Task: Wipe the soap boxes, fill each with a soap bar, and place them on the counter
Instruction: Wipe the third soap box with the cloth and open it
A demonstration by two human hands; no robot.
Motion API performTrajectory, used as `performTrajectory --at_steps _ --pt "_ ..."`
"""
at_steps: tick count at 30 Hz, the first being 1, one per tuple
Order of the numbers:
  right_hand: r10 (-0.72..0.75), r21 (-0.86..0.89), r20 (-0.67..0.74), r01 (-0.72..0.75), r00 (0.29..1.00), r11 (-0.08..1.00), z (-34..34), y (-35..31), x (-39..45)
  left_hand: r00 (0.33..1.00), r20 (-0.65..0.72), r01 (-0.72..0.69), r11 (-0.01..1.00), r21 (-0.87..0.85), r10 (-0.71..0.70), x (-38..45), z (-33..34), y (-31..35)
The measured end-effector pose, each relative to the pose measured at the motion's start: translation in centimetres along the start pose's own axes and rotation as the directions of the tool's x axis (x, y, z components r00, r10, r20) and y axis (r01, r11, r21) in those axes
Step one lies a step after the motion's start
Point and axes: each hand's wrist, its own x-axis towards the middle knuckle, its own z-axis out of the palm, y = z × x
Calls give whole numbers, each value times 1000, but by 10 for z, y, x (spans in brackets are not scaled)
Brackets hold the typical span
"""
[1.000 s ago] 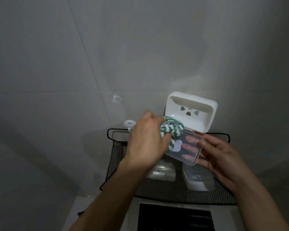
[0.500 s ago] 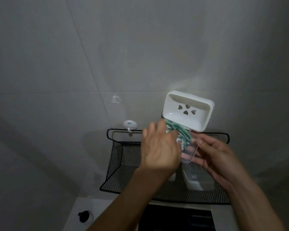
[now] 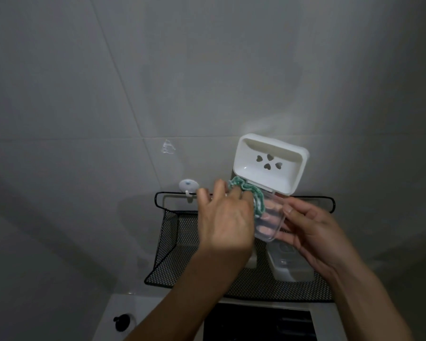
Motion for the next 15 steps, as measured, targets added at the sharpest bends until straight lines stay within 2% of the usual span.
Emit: performTrajectory --at_steps 4,9,15 --pt "5 -16 -14 -5 1000 1000 -2 -3 0 992 9 -128 987 -96 129 0 6 4" --pt "20 5 -15 -20 1000 1000 -5 -4 1 949 33 -302 936 -182 312 0 11 8" --pt "24 1 -8 -24 1000 1000 -11 -2 -1 893 160 -358 878 -317 422 11 7 -5"
